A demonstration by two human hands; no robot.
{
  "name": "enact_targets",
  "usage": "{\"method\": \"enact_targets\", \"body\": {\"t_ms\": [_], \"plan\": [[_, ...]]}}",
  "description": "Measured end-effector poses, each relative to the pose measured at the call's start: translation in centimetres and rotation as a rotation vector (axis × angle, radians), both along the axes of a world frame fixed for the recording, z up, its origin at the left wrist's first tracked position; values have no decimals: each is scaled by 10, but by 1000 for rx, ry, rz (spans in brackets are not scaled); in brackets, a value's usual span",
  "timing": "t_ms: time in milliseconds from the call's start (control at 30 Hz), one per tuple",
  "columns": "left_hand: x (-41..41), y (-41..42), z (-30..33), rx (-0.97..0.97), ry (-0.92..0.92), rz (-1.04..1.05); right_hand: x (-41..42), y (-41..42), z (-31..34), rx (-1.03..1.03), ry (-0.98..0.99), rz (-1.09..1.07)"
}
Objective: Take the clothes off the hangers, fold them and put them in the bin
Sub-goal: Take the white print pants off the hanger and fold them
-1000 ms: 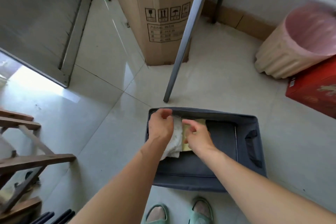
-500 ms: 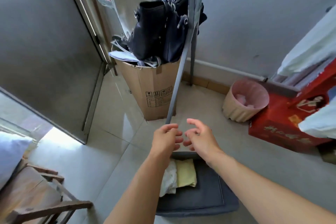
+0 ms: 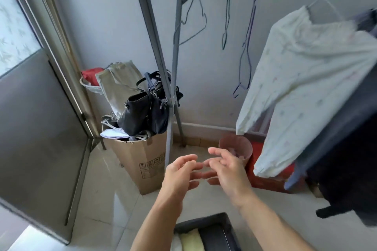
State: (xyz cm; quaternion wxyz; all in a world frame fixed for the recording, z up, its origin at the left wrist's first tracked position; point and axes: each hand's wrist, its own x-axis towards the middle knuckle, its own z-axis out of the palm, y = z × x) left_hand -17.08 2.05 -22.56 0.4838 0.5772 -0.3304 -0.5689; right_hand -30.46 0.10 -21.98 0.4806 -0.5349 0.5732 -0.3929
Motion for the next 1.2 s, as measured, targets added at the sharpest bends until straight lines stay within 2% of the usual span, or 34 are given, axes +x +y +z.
{"method": "enact_targets", "body": {"t_ms": [133,300,500,600,733,900,1000,1067,1200], "plan": [[-25,2,35,-85,-54,-97,-22,6,40,-97,-26,-98],[-75,-10,89,-176,-24,-283,-62,1,91,-202,-82,-223],[-122,-37,158,-294,6,-313,-110,-15,155,-361,-138,-283],[-137,-47,188,-361,-11,-326,-128,-32,189,-481,-71,-324],[-143,-55,212,-416,-63,-344,-158,-75,233,-682,136,-481],[-140,-64,217,-430,-114,-336,-182,-128,264,-515,713,-533],[-138,-71,220,-439,-137,-305,-183,-148,274,-422,921,-489],[-137,-74,223,-441,-152,-283,-183,-158,279,-370,907,-402],[-142,-78,231,-461,-188,-246,-175,-160,281,-325,588,-178]]}}
